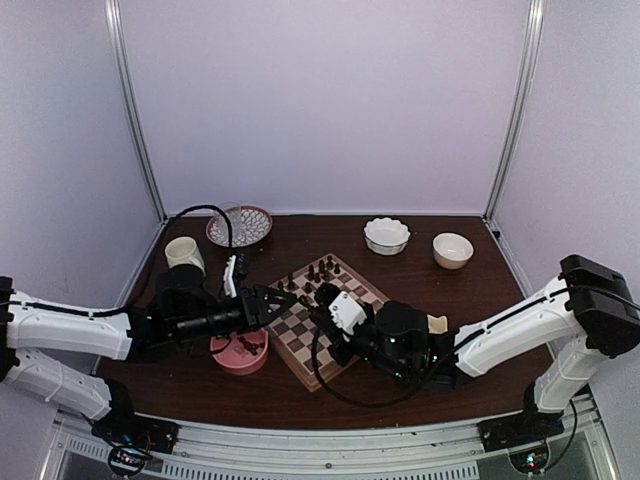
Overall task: Set up the chess pieces on the board
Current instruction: Pass from the left arm to the right, then pass from the right arm to the left
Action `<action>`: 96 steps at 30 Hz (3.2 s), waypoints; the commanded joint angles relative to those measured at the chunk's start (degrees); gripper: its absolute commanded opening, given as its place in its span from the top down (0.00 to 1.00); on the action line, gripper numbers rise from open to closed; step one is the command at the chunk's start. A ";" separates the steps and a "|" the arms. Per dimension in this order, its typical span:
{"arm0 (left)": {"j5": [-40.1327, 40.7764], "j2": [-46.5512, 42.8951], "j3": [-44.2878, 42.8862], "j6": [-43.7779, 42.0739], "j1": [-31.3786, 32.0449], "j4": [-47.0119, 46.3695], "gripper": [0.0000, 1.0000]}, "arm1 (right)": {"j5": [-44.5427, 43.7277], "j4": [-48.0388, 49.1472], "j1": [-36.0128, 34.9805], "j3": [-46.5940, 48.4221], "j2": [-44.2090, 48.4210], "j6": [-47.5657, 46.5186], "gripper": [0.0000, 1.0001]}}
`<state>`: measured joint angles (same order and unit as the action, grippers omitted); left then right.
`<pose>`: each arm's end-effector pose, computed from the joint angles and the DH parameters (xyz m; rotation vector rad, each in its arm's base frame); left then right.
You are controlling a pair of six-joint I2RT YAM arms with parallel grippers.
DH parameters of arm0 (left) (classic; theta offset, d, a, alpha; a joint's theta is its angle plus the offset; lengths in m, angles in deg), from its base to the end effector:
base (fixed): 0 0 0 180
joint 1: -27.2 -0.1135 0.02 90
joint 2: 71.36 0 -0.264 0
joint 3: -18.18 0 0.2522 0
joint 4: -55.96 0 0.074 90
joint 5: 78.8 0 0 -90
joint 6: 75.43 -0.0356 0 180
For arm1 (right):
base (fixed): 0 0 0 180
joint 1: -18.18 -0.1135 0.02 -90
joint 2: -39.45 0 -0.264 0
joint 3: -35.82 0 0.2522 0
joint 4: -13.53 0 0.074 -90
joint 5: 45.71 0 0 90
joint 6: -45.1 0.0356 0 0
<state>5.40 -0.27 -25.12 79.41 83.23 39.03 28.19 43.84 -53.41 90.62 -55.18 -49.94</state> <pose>0.1451 -0.2218 0.2251 -0.0724 2.0647 -1.5353 0.1173 0.3211 0.1972 -0.9243 1.5089 0.6080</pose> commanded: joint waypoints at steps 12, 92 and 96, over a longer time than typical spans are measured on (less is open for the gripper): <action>6.62 -31.62 -1.35 -57.68 -1.34 36.80 0.42 | 30.62 -41.61 8.46 16.53 9.63 3.06 1.00; -9.14 -6.61 0.91 -89.49 0.66 18.23 0.87 | 51.03 -56.47 11.82 29.63 -2.67 8.56 0.98; -9.03 -6.59 1.08 -88.96 0.66 17.56 0.98 | 51.25 -55.16 11.86 28.67 -1.55 8.64 0.84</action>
<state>-2.97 -6.23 -23.46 -10.27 83.89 59.25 80.23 -13.69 -42.11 120.37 -58.72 -41.68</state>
